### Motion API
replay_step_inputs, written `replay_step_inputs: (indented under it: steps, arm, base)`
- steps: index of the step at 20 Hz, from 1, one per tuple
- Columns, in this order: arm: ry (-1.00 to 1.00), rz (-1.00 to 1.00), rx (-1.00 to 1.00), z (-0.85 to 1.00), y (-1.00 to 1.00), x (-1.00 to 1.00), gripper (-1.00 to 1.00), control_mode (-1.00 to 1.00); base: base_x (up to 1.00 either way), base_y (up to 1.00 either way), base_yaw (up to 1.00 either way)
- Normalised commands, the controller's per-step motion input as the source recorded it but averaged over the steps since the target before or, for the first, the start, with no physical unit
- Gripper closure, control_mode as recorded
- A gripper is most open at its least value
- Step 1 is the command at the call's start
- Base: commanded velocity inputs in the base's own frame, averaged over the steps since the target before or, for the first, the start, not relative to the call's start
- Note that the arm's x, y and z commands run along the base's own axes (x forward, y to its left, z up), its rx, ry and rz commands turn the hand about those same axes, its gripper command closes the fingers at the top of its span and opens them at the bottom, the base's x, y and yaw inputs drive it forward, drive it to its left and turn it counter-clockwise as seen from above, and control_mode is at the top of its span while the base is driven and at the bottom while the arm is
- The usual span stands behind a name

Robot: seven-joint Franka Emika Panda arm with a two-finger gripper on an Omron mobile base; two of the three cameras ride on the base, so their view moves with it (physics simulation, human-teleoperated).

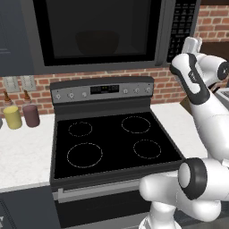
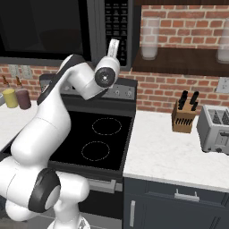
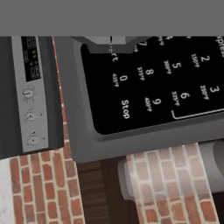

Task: Open the microwave, place the bowl with waffle inside the microwave, then close the microwave door and turn it on.

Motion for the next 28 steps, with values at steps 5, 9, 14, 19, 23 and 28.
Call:
replay_step_inputs:
  steps: [5,9,14,19,23,28]
  arm:
    - [0.00,0.01,0.00,0.00,0.04,0.00,1.00,-1.00]
    - [0.00,0.00,0.00,0.00,0.02,0.02,1.00,-1.00]
    - [0.00,0.00,0.00,0.00,0.00,0.25,1.00,-1.00]
    - [0.00,0.00,0.00,0.00,0.01,0.23,1.00,-1.00]
    - [0.00,0.00,0.00,-0.07,0.01,0.26,1.00,-1.00]
    - [0.00,0.00,0.00,-0.24,0.00,0.19,1.00,-1.00]
  base:
    - [0.00,0.00,0.00]
    - [0.00,0.00,0.00]
    - [0.00,0.00,0.00]
    - [0.00,0.00,0.00]
    - [0.00,0.00,0.00]
    - [0.00,0.00,0.00]
